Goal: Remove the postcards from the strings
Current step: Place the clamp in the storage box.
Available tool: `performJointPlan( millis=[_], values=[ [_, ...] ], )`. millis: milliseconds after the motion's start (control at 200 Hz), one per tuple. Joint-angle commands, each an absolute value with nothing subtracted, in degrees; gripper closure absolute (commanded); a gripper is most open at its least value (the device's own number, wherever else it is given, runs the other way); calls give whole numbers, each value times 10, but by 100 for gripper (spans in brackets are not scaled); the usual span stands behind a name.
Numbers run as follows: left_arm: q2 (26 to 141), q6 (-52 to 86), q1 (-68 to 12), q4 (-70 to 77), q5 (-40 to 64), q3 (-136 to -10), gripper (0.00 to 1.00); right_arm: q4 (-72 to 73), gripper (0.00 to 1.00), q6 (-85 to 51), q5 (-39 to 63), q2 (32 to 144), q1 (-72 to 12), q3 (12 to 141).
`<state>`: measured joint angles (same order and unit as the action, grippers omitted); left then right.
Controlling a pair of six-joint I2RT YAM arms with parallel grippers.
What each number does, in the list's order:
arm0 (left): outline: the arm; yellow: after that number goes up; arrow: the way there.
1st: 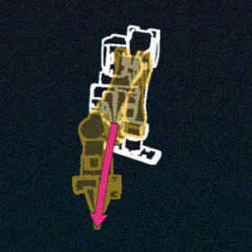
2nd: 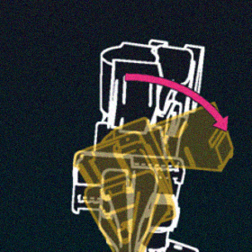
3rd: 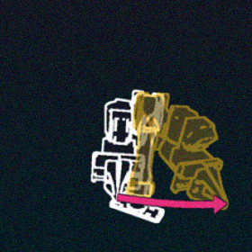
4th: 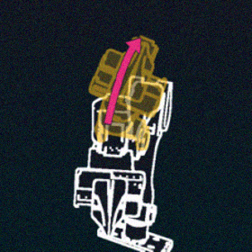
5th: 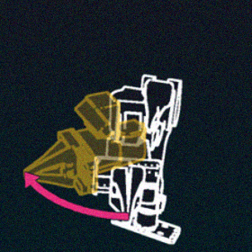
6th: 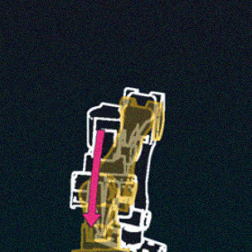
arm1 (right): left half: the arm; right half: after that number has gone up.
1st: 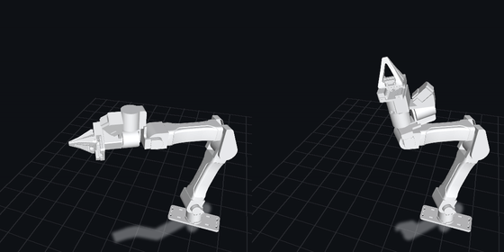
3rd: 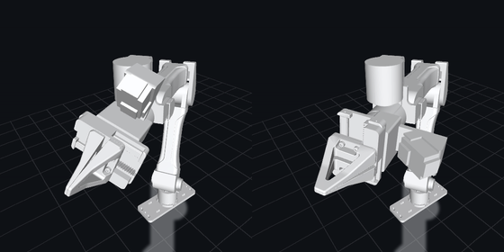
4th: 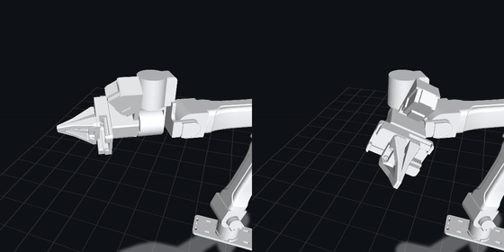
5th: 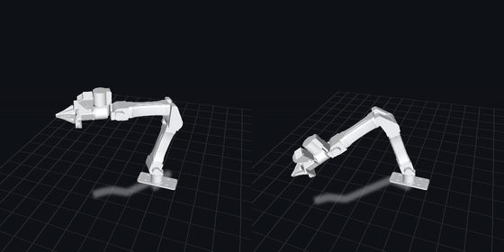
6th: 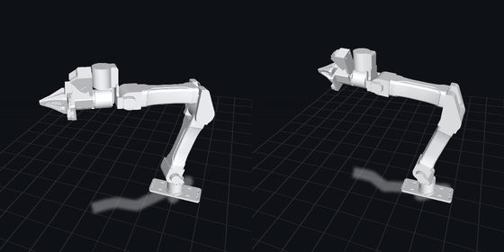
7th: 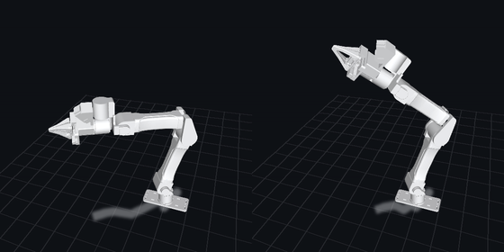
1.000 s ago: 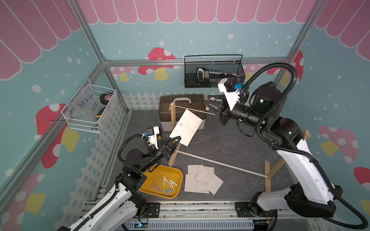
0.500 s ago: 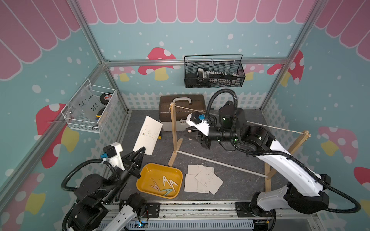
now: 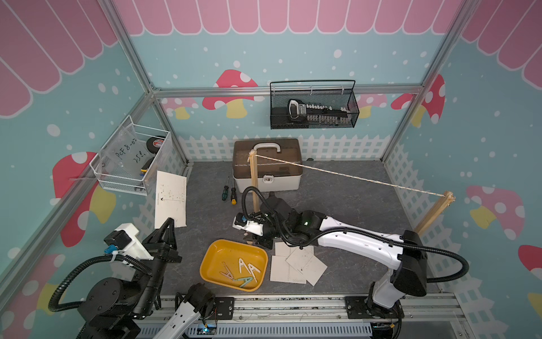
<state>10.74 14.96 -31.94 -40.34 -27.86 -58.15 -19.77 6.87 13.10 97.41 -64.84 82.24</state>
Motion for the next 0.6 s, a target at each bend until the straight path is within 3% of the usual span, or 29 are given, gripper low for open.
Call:
performJointPlan(
  millis=[0,205,525,595],
  values=[
    [120,141,-317,-407,-282,-587,100,-135,70,54,142,1013,-659,812],
    [136,157,-317,-395,-257,-576,100,-108,39,46,119,1026,-659,792],
    [185,189,-317,-359,-187,-562,100,-102,35,46,61,942,-651,733],
    [207,194,-317,-353,-132,-567,100,-93,34,35,43,898,-646,704]
  ],
)
